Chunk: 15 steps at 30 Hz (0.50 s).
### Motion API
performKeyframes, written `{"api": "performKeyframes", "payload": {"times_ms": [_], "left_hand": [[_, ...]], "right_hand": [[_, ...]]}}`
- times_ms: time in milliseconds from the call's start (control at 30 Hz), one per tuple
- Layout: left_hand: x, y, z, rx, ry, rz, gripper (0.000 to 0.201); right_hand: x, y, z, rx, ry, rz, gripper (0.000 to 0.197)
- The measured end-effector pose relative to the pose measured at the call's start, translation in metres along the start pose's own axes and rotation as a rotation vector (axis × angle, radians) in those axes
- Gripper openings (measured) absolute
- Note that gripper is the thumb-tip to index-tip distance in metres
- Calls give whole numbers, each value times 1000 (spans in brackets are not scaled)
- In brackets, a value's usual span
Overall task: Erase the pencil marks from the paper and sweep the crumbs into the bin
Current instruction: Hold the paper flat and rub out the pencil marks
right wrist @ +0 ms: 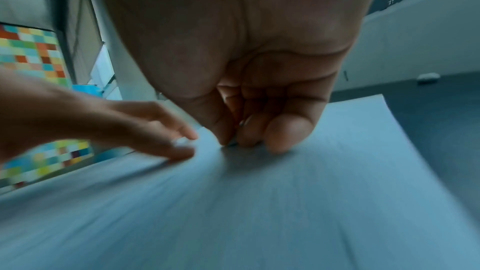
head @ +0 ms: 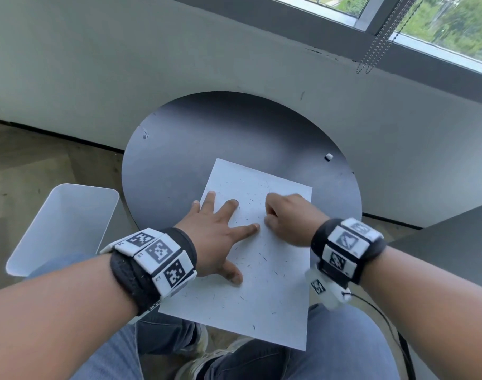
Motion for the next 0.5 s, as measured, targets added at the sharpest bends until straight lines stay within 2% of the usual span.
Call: {"api": "performKeyframes", "payload": {"times_ms": [167,267,367,500], "left_hand": [[1,0,0,5,-4,4,107],[2,2,0,14,-3,16,107],[3,2,0,5,-2,38,109],[-1,3,-2,-22,-2,43,107]], "right_hand": [[-72,25,7,52,-78,-109,8],[-93,32,8,40,-116,-115,7],[-75,32,6,55,-102,-83,11],[-11,6,-1,22,-64,-24,7]]}}
Point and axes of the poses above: each hand's wrist, its own x-axis away from the middle knuckle, its own y-axis out of the back of the hand, z = x × y, the point moved 3 cm from there along -x, towards the middle knuckle, and after that the axes turned 4 degrees about -x, right-handed, at the moved point
